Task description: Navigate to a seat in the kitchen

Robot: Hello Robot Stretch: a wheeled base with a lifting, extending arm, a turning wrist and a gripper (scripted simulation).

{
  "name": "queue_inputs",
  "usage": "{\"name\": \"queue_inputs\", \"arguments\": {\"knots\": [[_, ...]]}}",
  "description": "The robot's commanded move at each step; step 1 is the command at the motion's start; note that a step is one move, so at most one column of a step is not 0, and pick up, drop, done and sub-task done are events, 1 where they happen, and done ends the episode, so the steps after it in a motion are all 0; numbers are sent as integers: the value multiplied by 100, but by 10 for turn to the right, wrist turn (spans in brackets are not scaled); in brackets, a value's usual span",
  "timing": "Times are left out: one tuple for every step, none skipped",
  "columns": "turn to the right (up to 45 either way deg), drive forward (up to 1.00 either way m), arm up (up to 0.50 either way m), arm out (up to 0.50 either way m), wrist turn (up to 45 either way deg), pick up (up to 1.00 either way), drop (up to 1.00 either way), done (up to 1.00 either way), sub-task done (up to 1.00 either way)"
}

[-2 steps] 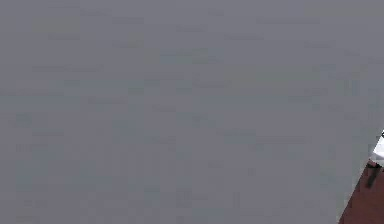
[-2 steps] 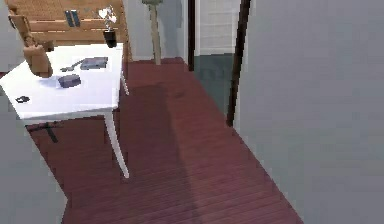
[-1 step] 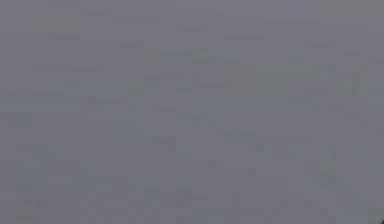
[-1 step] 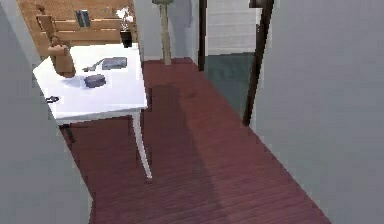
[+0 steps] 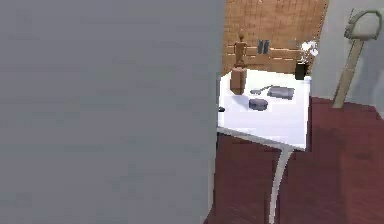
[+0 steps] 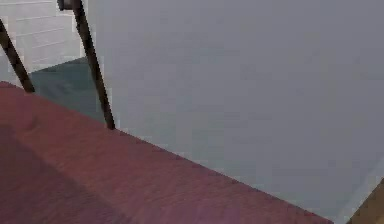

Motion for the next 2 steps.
{"name": "queue_inputs", "arguments": {"knots": [[450,0,0,0,0,0,0,0,0],[420,0,0,0,0,0,0,0,0]]}}
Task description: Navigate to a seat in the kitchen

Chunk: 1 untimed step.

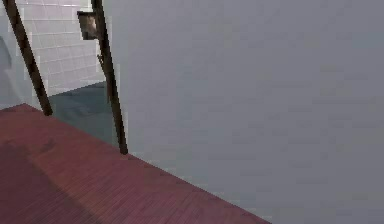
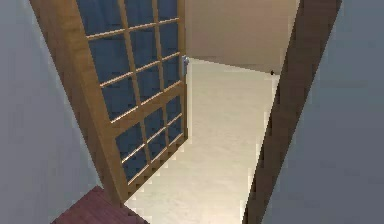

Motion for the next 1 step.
{"name": "queue_inputs", "arguments": {"knots": [[0,5,0,0,0,0,0,0,0]]}}
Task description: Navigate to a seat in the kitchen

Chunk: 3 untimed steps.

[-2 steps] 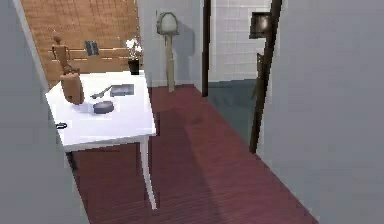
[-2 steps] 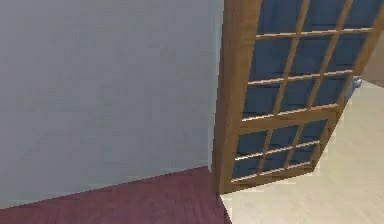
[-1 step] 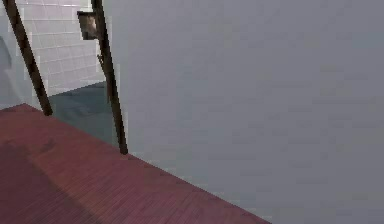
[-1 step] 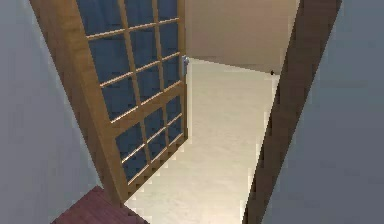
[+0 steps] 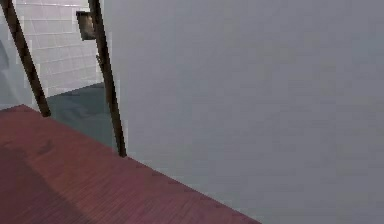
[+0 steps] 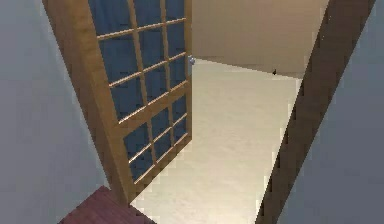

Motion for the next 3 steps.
{"name": "queue_inputs", "arguments": {"knots": [[-330,0,0,0,0,0,0,0,0],[0,100,0,0,0,0,0,0,0],[-210,0,0,0,0,0,0,0,0]]}}
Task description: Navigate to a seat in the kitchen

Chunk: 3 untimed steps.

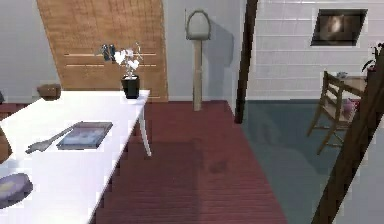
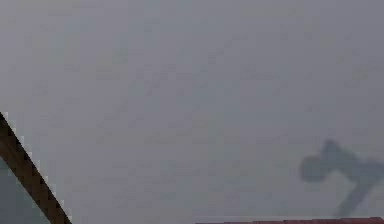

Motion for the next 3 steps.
{"name": "queue_inputs", "arguments": {"knots": [[0,10,0,0,0,0,0,0,0],[150,0,0,0,0,0,0,0,0],[0,90,0,0,0,0,0,0,0]]}}
